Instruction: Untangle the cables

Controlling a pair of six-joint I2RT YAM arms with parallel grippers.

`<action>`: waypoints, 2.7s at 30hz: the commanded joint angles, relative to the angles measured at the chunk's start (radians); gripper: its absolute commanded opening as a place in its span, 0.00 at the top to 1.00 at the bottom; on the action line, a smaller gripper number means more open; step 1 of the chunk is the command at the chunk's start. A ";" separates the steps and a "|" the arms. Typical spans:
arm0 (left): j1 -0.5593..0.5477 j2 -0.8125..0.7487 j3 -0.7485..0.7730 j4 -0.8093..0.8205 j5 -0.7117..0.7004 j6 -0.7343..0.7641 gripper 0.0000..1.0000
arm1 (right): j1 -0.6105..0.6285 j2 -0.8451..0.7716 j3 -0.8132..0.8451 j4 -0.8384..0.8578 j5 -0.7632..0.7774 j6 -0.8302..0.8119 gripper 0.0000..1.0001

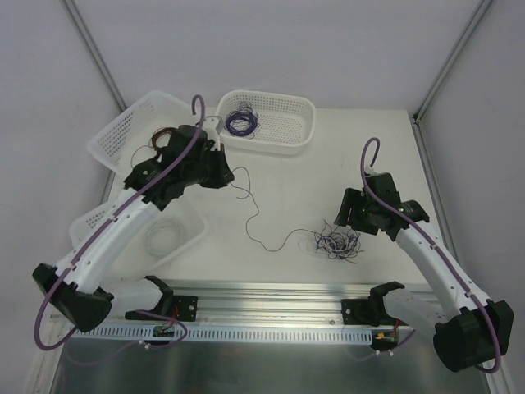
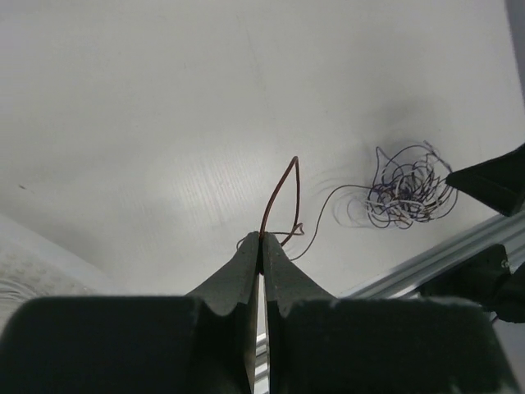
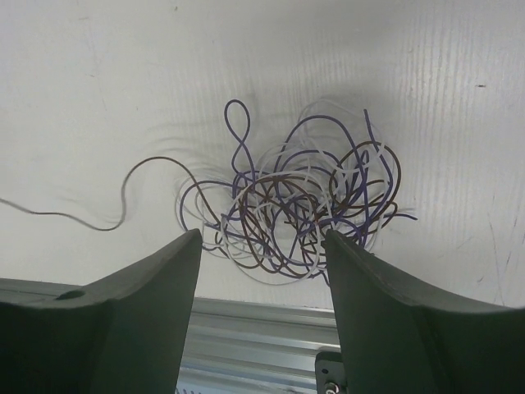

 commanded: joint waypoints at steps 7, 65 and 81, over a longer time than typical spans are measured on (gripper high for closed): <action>0.009 0.336 -0.065 0.143 0.069 0.030 0.88 | 0.012 -0.003 -0.029 0.011 -0.013 0.010 0.34; -0.505 0.599 -0.065 0.197 -0.101 0.150 1.00 | 0.025 -0.078 -0.088 0.051 -0.019 0.078 0.26; -0.234 0.238 -0.077 0.139 -0.032 0.061 1.00 | 0.028 0.121 -0.201 0.113 0.008 0.098 0.41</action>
